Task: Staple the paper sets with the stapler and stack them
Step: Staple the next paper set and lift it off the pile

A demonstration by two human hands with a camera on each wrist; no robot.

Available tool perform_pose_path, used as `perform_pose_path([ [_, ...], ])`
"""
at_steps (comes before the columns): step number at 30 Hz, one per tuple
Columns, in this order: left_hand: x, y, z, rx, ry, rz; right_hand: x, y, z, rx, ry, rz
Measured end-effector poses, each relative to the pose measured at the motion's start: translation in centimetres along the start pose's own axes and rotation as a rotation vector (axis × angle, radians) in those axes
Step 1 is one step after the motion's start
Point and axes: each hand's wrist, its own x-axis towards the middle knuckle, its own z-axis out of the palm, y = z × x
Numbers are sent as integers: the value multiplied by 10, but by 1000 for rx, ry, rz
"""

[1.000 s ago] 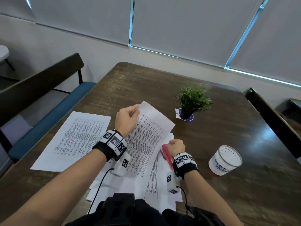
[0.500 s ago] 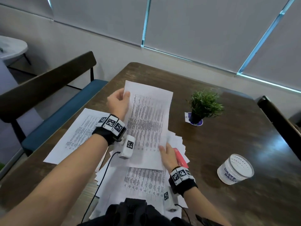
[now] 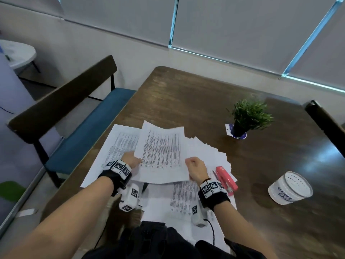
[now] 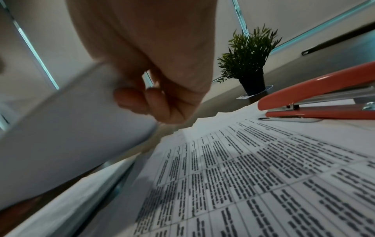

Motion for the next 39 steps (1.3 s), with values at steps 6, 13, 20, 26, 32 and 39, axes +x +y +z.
perform_pose_path([
  [6,18,-50,-53,1,276,-8,7,27,21,-350,-25,167],
  [13,23,-97,-76,156,404,42,-5,36,31,-784,-11,76],
  [20,28,-98,-73,593,320,31,-2,43,34,-798,-68,111],
  [26,28,-89,-74,761,189,31,-3,45,34,-798,-90,102],
  [32,13,-66,-22,481,116,327,-3,38,13,-700,41,67],
  [39,-25,-20,68,476,-173,633,-1,48,-47,-743,136,69],
])
